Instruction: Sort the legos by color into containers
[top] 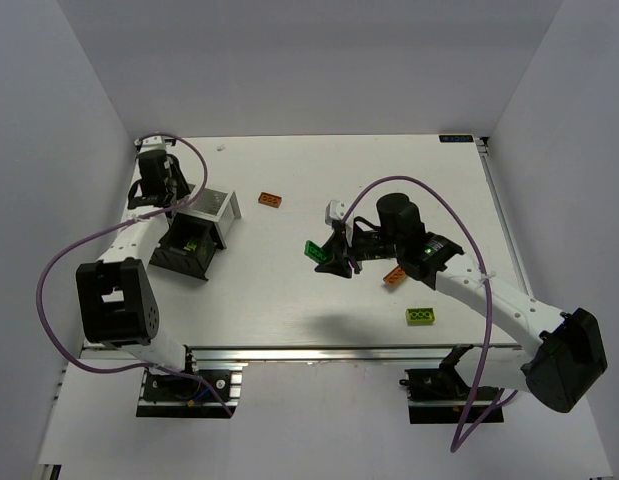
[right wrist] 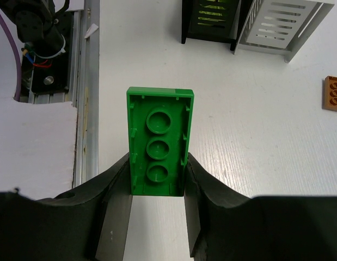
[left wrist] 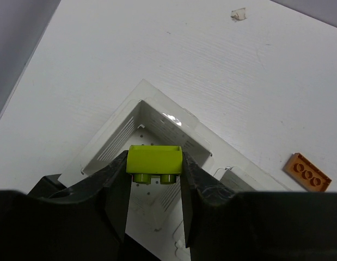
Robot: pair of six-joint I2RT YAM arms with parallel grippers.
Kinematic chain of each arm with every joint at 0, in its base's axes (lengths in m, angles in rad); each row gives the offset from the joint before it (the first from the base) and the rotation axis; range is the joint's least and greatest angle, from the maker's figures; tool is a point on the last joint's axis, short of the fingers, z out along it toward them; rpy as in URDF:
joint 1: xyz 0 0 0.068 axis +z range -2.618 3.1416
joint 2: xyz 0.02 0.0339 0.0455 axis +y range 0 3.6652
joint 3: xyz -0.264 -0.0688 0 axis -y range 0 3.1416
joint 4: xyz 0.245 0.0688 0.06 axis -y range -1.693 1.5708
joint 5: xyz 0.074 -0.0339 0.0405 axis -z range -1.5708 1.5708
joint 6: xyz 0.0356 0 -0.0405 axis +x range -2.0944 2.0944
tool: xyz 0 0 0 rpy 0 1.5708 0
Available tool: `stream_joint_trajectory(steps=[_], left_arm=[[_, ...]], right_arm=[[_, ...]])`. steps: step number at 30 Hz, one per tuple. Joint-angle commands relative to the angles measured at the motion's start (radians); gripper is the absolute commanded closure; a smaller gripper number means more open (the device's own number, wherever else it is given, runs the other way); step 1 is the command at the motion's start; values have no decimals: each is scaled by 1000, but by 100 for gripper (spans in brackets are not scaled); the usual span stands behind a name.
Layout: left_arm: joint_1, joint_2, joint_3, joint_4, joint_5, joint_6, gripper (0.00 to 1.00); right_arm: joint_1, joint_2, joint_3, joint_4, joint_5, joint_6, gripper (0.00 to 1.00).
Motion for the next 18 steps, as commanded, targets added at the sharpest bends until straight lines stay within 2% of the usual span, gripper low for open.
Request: stream_joint_trajectory(steps=[1,3,7,13,14,15,16,17,18], left_arm=[[9,-26,39,-5,-39,8,67],[10,-26,36,-8,-48,6,46],[13,-34,38,-9,-50,0,31],[12,-58,53,-28,-18,-19,31],[13,-69,47,-23,-8,-31,34],[12,-99,39,-18,4,-40,42],[13,-119,13,-3,31,-54,54],[12,-142,-4,9,53,-90,83],[13,-193,-24,21,76,-110,92]], right_arm=[[4,-22,42,7,-6,-12,98],[4,-22,42,7,-4,-12,98],[4,-22,44,5,-4,-12,98],[4,-8,45,-1,-6,-16,97],[3,-8,47,-1,-6,-16,97],[2,-5,48,-4,-6,-16,97],[4,-4,48,-3,-6,-21,97],[4,-2,47,-4,-4,-22,97],[7,-1,48,-6,-4,-26,97]])
